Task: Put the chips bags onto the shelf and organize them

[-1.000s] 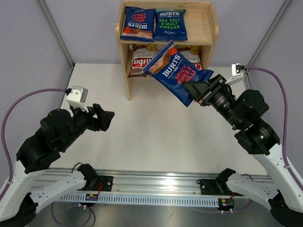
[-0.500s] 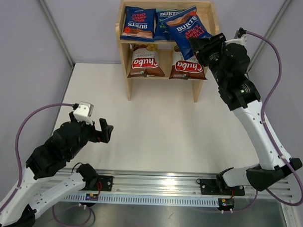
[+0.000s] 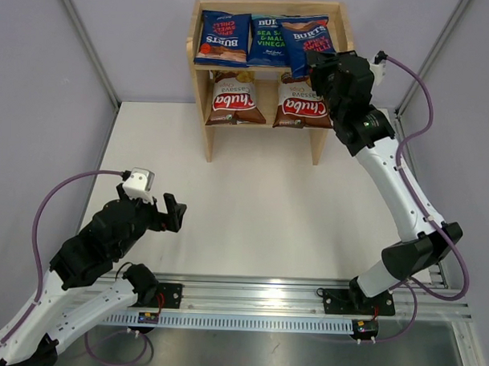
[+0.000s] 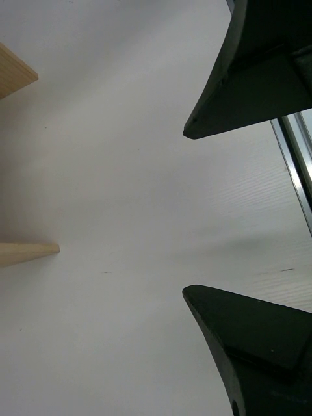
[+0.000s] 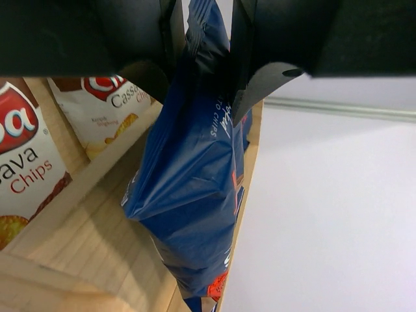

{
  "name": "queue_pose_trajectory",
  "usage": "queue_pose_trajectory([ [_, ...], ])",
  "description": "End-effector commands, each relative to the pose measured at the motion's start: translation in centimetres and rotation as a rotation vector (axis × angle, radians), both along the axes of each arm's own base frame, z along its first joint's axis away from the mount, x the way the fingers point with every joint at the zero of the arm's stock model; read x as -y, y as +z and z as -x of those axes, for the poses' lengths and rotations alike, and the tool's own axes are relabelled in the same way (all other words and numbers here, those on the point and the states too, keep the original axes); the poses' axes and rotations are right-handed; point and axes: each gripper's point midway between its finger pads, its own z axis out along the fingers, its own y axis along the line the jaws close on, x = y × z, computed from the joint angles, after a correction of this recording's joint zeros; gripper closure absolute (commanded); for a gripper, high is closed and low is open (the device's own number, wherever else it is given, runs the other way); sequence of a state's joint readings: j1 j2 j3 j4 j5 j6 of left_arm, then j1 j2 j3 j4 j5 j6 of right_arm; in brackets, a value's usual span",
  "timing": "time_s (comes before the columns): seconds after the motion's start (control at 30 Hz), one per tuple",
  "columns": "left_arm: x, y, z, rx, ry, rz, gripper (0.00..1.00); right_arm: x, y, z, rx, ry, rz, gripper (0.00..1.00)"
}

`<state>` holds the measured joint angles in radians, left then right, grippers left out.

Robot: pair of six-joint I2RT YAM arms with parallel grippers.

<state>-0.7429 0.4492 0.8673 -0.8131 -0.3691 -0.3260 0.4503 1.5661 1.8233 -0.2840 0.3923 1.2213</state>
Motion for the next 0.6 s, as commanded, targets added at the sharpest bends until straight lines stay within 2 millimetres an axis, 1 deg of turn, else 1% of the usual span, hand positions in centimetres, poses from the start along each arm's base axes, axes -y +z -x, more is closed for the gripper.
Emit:
queue_pose_trajectory([
  [0.0, 0.6, 0.8, -0.4, 0.031, -0.002, 0.041, 0.01, 2.7, 3.9, -0.4, 0.086, -0.148, -0.129, 0.8],
  [0.03, 0.6, 0.9, -0.4, 0.031, -0.003, 0.043, 0.01, 3.2, 3.7, -0.7, 0.083, -0.182, -0.127, 0.8],
  [0.07, 0.6, 0.8, -0.4, 0.028, -0.004, 0.042, 0.01, 3.4, 3.8, -0.8, 0.084, -0.191, -0.127, 0.8],
  [0.1, 0.7, 0.7, -0.4, 0.026, -0.004, 0.04, 0.01, 3.3, 3.4, -1.1, 0.076, -0.199, -0.127, 0.8],
  [0.17, 0.8, 0.6, -0.5, 0.023, -0.008, 0.039, 0.01, 3.4, 3.5, -1.5, 0.081, -0.215, -0.133, 0.8],
  [0.2, 0.8, 0.5, -0.4, 0.022, -0.01, 0.037, 0.01, 3.1, 2.8, -2.1, 0.069, -0.215, -0.14, 0.8],
  [0.23, 0.8, 0.5, -0.4, 0.021, -0.011, 0.039, 0.01, 3.3, 2.9, -2.3, 0.067, -0.229, -0.138, 0.8],
  [0.3, 0.8, 0.5, -0.4, 0.02, -0.01, 0.041, 0.01, 3.5, 2.4, -2.8, 0.053, -0.254, -0.139, 0.8],
  [0.4, 0.8, 0.7, -0.3, 0.025, -0.014, 0.045, 0.01, 3.9, 2.1, -3.1, 0.048, -0.293, -0.129, 0.8],
  [0.47, 0.8, 0.7, -0.2, 0.028, -0.016, 0.05, 0.01, 4.1, 2.3, -3.2, 0.05, -0.308, -0.123, 0.8],
  [0.5, 0.8, 0.7, -0.2, 0.029, -0.017, 0.047, 0.01, 4.1, 1.9, -3.4, 0.039, -0.316, -0.112, 0.79],
  [0.53, 0.8, 0.8, -0.2, 0.03, -0.018, 0.051, 0.01, 4.1, 2.3, -3.4, 0.046, -0.318, -0.111, 0.79],
  [0.57, 0.8, 0.8, -0.2, 0.031, -0.02, 0.052, 0.01, 4.1, 2.2, -3.5, 0.046, -0.321, -0.106, 0.78],
])
